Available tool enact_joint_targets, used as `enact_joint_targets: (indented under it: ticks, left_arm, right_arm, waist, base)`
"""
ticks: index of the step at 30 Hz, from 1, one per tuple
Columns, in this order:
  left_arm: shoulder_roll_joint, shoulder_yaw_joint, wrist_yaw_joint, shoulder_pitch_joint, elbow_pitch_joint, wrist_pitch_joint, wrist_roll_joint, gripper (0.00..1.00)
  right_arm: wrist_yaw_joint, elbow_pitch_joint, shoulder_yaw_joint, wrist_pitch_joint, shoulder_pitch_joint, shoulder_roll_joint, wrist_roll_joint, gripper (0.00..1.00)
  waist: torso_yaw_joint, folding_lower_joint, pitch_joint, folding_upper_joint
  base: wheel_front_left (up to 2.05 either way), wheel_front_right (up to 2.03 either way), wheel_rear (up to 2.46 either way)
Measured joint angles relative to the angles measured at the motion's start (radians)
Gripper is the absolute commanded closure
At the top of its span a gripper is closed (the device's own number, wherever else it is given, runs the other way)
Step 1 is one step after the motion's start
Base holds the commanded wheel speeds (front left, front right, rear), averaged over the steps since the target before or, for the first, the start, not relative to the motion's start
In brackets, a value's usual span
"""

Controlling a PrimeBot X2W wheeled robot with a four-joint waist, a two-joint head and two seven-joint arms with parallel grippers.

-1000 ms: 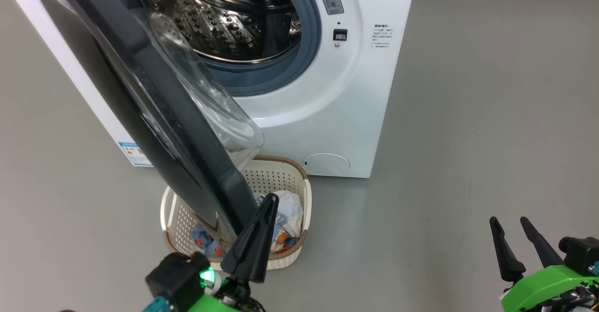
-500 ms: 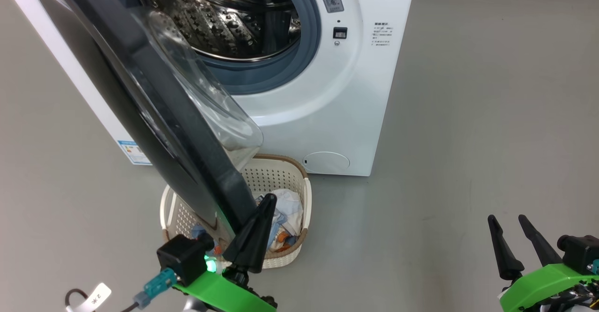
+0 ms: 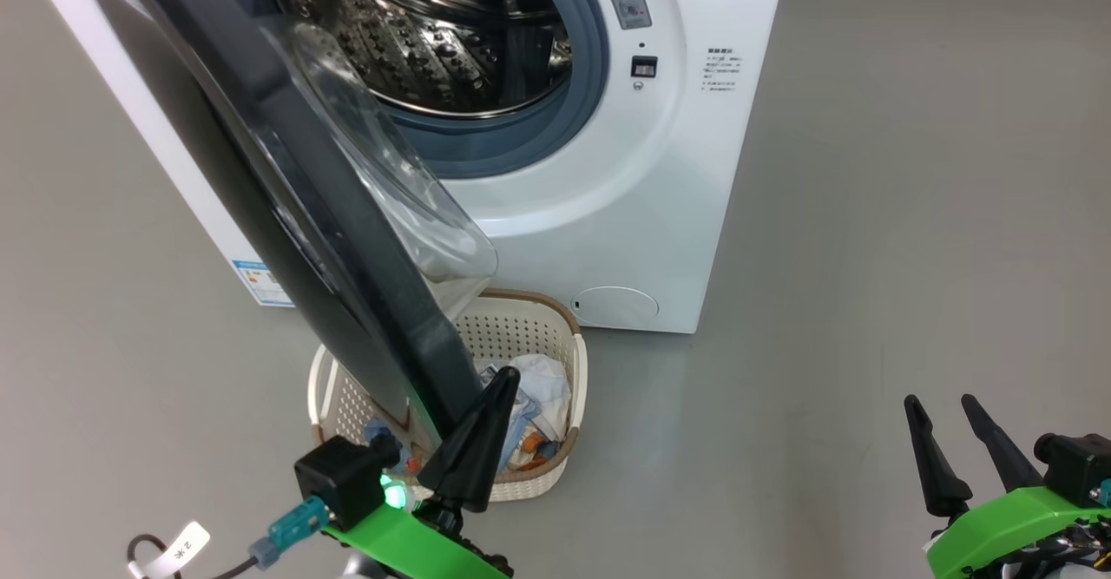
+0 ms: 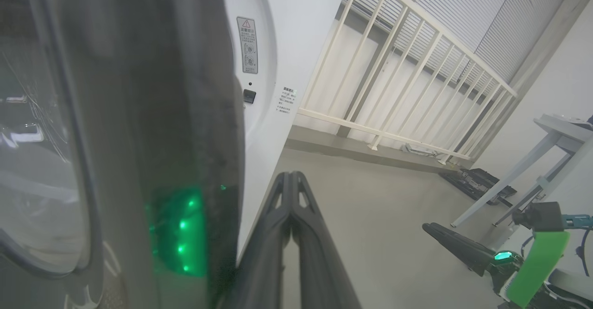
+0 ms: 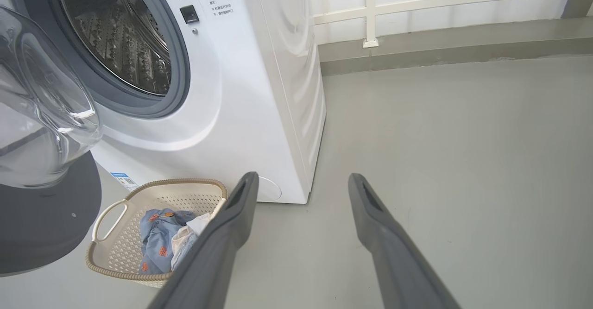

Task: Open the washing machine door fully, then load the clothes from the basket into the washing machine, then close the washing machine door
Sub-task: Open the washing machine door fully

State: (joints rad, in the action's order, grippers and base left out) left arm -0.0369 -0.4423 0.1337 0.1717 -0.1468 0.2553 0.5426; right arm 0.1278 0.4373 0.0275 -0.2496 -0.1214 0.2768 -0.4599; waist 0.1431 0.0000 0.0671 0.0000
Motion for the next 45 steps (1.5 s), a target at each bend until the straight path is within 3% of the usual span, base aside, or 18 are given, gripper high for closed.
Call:
enact_joint_targets:
  ticks: [20,45]
  left_arm:
    - [0.022,0.041,0.014,-0.038,0.003,0.0,-0.012,1.0]
    - [0.012,0.177,0.016,-0.137,0.059,0.0,-0.069,1.0]
  right_arm:
    - [0.0,-0.029,0.007,0.0,0.0,0.0,0.011,0.0]
    - [0.0,-0.074,0.012,0.0,0.0,0.0,0.019,0.0]
  waist:
    - [0.051,0.0,-0.004,0.0]
    - [0.108,0.0,0.009,0.0]
  base:
    - [0.0,0.0,0.0]
    - [0.0,0.0,0.0]
